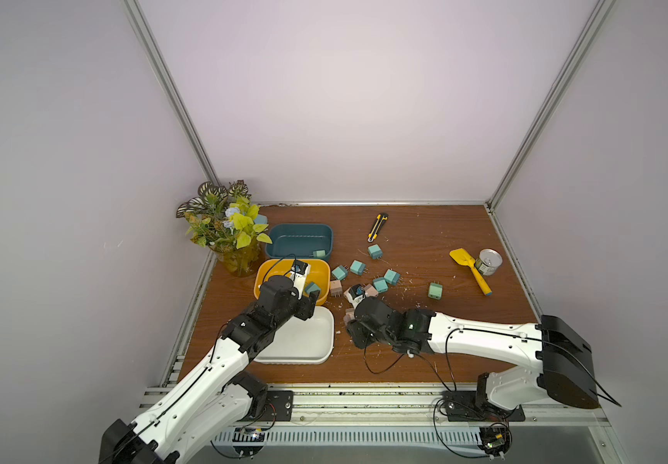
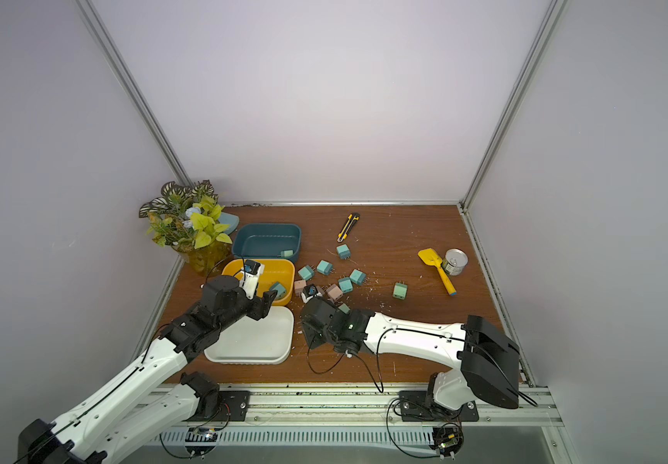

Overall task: Place the plugs by color into the storage box
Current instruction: Pick up the plug from the center of the board, then place the plug in the storage box.

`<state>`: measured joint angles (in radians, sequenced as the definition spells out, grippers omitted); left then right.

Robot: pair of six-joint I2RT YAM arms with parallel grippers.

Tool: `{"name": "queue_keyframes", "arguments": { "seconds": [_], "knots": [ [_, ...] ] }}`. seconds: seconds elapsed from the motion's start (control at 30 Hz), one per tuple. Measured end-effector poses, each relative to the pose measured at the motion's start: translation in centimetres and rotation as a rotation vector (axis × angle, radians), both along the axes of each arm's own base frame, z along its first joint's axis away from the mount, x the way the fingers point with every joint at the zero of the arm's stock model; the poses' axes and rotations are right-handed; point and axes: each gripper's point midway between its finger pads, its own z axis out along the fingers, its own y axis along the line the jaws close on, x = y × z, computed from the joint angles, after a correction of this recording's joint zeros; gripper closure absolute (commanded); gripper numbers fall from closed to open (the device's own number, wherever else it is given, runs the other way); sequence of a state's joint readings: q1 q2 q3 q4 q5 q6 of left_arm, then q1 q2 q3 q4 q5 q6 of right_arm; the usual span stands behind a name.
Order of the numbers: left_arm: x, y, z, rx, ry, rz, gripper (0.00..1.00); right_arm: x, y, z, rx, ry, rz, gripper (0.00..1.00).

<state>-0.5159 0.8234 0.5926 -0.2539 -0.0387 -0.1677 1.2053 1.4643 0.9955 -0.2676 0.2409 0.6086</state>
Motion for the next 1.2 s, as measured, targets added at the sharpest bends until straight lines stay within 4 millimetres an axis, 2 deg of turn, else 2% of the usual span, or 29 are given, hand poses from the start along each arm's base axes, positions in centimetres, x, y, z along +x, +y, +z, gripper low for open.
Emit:
{"name": "queue_keyframes", "arguments": {
  "seconds": [0.13, 0.3, 0.5, 0.9, 1.2],
  "knots": [
    [0.2, 1.2, -0.1, 0.027, 0.014, 0.065, 0.31, -0.1, 1.5, 1.9, 0.049, -0.020, 0.029, 0.53],
    [-0.1, 2.4, 1.0, 0.026, -0.011, 0.125, 0.29, -0.6, 2.3, 1.9, 0.063, -0.016, 0.068, 0.52],
    [-0.5, 3.5, 3.0, 0.002, -0.084, 0.169, 0.28, -1.1, 3.4, 0.1, 0.023, 0.001, 0.123, 0.51],
    [-0.2, 3.9, 2.1, 0.031, -0.058, 0.196, 0.27, -1.5, 7.1, -0.7, 0.032, 0.026, 0.199, 0.51],
    [-0.1, 4.2, 2.0, 0.039, -0.060, 0.209, 0.27, -1.7, 10.5, -3.1, 0.020, 0.072, 0.238, 0.48]
  ]
}}
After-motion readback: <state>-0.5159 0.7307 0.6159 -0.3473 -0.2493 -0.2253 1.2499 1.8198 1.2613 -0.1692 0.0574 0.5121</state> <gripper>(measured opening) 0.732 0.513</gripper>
